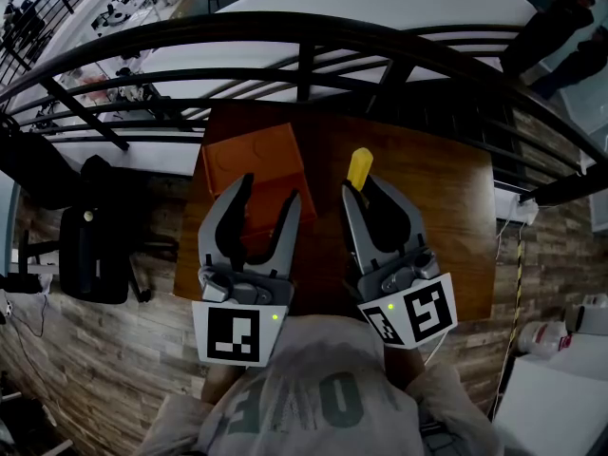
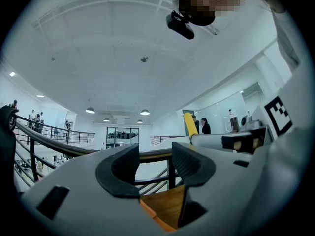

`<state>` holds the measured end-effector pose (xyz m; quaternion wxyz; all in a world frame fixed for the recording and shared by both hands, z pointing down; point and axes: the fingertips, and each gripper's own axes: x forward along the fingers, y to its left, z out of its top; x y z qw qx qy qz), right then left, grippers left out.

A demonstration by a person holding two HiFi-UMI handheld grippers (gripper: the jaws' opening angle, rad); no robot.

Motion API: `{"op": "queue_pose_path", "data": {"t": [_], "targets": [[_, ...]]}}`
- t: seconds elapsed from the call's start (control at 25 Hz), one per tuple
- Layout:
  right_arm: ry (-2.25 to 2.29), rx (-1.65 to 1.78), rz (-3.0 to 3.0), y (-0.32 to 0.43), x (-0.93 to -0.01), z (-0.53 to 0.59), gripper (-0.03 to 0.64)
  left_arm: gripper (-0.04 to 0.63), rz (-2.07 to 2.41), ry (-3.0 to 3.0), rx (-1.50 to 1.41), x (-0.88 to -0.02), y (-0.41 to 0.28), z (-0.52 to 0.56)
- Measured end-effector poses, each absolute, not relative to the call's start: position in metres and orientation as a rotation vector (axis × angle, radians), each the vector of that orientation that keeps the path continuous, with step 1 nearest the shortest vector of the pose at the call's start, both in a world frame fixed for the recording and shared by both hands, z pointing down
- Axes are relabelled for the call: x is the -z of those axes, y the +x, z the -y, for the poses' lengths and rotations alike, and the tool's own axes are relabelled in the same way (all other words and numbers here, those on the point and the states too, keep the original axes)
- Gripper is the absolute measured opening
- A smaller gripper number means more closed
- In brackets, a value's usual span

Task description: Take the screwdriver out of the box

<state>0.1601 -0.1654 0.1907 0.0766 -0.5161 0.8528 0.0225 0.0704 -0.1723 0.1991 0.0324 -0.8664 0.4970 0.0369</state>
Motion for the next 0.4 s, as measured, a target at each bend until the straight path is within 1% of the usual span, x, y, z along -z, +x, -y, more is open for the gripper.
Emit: {"op": "queue_pose_path", "data": {"t": [0.4], "targets": [[-1.549,-0.07,-2.549,0.1638,-0.1895,0.1667,0.08,0.206,-1.543,-2.664,-0.119,-0.1999,0.0693,0.1735]]}}
